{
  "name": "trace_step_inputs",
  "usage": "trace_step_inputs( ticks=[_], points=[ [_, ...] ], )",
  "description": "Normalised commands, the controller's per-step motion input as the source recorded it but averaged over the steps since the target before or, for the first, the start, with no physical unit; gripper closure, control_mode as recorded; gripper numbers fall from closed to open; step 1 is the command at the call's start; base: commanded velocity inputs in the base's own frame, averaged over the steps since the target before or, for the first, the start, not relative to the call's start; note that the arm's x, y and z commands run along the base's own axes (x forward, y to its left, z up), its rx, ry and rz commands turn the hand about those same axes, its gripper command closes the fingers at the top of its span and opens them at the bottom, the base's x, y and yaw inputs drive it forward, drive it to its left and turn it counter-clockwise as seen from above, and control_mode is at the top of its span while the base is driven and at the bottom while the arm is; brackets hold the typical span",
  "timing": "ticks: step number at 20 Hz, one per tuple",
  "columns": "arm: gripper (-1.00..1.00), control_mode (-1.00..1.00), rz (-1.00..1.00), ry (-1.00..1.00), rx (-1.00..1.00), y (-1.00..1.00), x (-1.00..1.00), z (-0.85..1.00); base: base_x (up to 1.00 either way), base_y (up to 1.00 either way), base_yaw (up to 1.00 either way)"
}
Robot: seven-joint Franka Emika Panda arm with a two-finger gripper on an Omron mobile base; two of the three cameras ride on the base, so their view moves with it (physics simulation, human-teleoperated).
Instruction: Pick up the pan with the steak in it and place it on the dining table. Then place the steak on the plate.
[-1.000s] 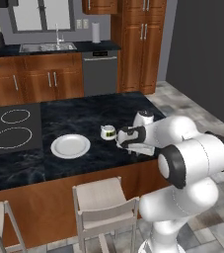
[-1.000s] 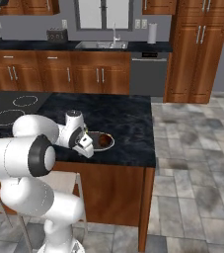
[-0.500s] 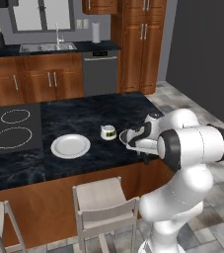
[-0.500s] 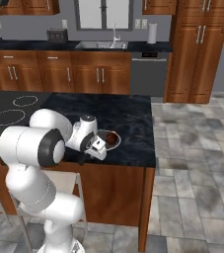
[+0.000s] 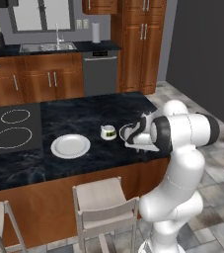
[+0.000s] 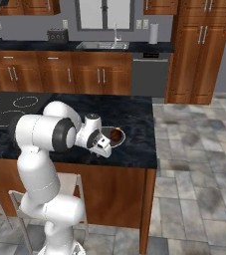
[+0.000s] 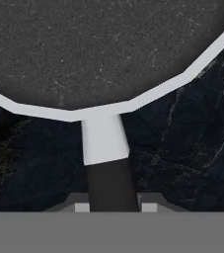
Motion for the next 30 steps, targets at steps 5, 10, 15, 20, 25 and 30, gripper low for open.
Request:
trace_step_inputs(
  ticks=[5,10,15,20,25,30],
  points=[
    [1.00,-1.00,0.00,0.04,-0.05,0.03,0.17,-0.06,0.00,0.00,0.00],
    [1.00,-1.00,0.00,0.00,-0.01,0.00,0.01,-0.02,0.00,0.00,0.00],
    [1.00,-1.00,0.00,0.01,0.00,0.00,0.00,-0.01,0.00,0.00,0.00],
    [-1.00,-1.00,0.00,0.01,0.00,0.00,0.00,-0.01,0.00,0.00,0.00],
    [-1.00,-1.00,-0.02,0.00,0.00,0.00,0.00,0.06,0.00,0.00,0.00],
    [-1.00,-1.00,-0.07,-0.03,0.01,0.00,0.00,0.43,0.00,0.00,0.00]
  ],
)
